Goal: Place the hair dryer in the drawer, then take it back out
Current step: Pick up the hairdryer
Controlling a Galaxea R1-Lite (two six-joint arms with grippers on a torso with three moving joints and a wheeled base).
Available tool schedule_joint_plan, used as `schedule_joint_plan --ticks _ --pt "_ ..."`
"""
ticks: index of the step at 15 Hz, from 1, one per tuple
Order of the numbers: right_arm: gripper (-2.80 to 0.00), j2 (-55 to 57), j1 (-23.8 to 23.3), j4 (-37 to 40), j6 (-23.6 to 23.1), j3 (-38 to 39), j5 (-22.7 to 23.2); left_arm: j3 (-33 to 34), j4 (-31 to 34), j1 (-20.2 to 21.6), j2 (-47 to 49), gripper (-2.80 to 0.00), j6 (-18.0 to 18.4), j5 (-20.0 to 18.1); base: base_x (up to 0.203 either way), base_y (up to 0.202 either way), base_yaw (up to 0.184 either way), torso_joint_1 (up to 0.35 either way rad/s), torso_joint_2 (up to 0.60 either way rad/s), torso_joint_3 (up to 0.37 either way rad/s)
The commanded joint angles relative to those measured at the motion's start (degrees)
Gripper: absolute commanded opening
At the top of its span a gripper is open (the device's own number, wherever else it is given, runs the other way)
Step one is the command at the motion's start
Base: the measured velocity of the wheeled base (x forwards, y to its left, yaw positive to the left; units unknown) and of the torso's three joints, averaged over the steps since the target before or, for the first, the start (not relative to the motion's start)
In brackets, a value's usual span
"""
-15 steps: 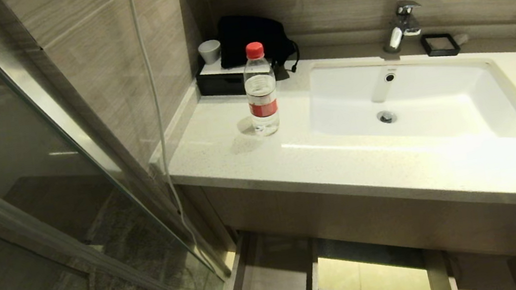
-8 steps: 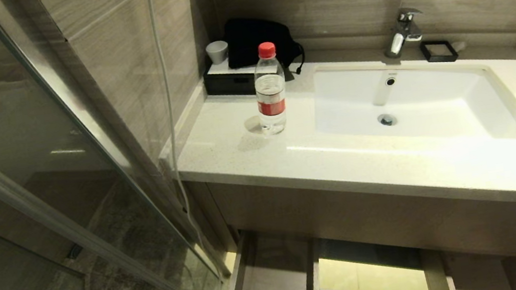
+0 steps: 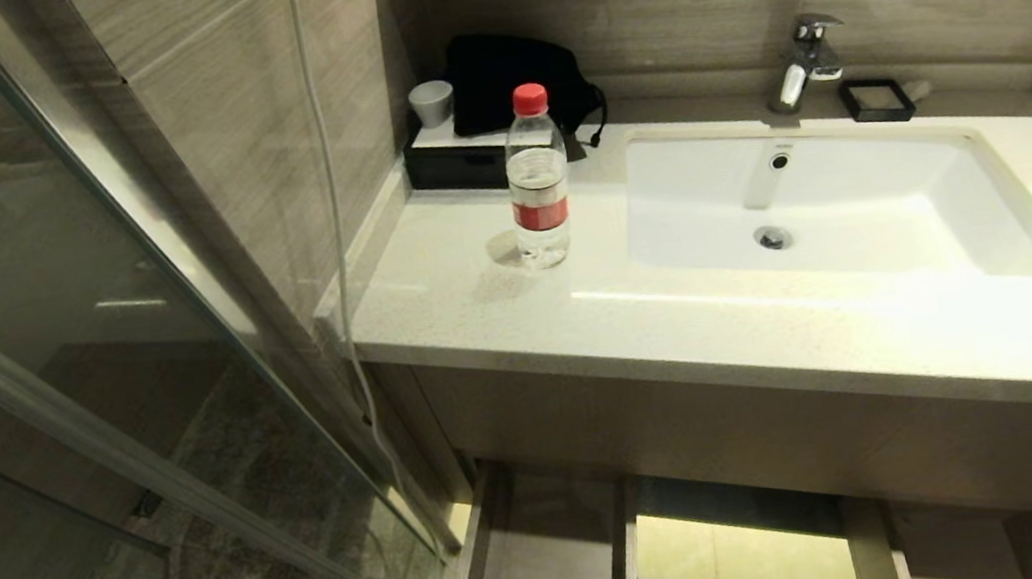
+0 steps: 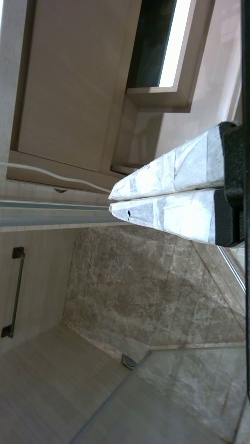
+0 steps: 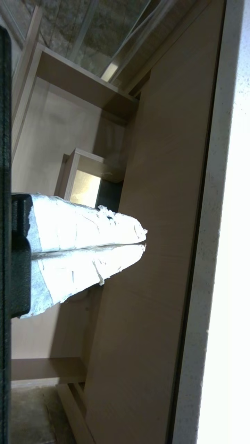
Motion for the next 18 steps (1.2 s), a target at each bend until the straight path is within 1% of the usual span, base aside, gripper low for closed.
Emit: schedule_joint_plan --ticks 1,4,8,11,18 --pt "-2.80 0.0 0.0 -0.1 0.0 0.0 0.1 0.0 0.0 0.0 0.0 -2.80 0.0 0.0 0.000 0.000 0.000 0.000 0.00 0.000" --pt "-2.80 0.0 0.1 -0.1 0.1 0.0 0.0 0.0 0.0 0.0 0.0 -2.80 0.0 0.0 -0.001 0.002 -0.023 0.000 0.00 0.001" --pt "-2.80 0.0 0.1 0.0 -0.1 0.0 0.0 0.0 0.0 0.0 0.0 -2.80 0.0 0.0 -0.002 0.006 -0.146 0.001 0.00 0.002" --pt "-2.80 0.0 0.1 0.1 -0.1 0.0 0.0 0.0 -0.1 0.0 0.0 -2.80 0.0 0.0 0.003 0.007 -0.089 0.001 0.00 0.003" --pt "-2.80 0.0 0.1 0.1 0.0 0.0 -0.1 0.0 0.0 0.0 0.0 -2.80 0.0 0.0 0.000 0.000 0.000 0.000 0.00 0.000"
